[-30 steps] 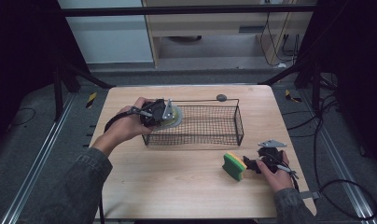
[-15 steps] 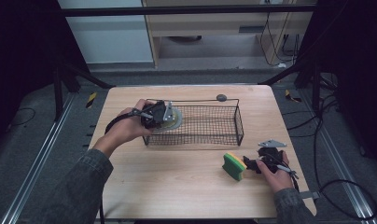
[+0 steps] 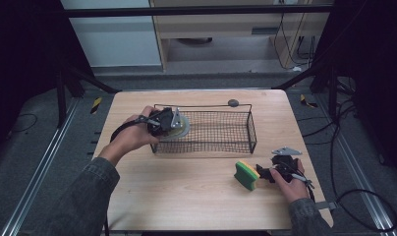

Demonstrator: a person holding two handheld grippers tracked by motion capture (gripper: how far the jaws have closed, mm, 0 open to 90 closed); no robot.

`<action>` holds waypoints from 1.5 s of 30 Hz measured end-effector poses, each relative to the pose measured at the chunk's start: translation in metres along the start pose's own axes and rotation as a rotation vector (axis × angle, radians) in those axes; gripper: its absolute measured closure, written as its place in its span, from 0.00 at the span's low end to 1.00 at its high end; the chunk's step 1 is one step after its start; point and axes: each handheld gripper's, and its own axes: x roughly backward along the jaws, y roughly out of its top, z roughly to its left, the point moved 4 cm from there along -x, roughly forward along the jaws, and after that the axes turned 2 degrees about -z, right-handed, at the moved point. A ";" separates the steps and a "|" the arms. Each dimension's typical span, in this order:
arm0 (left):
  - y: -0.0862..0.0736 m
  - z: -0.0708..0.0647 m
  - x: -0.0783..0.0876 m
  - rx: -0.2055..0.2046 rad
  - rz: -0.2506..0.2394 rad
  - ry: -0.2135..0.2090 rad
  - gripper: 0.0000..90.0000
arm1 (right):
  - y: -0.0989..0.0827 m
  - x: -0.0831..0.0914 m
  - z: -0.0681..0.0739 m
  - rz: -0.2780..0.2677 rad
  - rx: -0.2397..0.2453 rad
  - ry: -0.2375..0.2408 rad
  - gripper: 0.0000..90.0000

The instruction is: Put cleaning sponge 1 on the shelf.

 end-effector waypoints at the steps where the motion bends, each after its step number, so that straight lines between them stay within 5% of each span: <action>1: 0.000 -0.001 -0.001 0.001 0.001 -0.003 0.78 | 0.000 0.000 0.000 0.000 0.000 0.000 0.00; 45: -0.008 -0.007 -0.024 0.032 0.036 -0.070 0.78 | 0.000 0.000 0.000 0.000 -0.002 0.001 0.00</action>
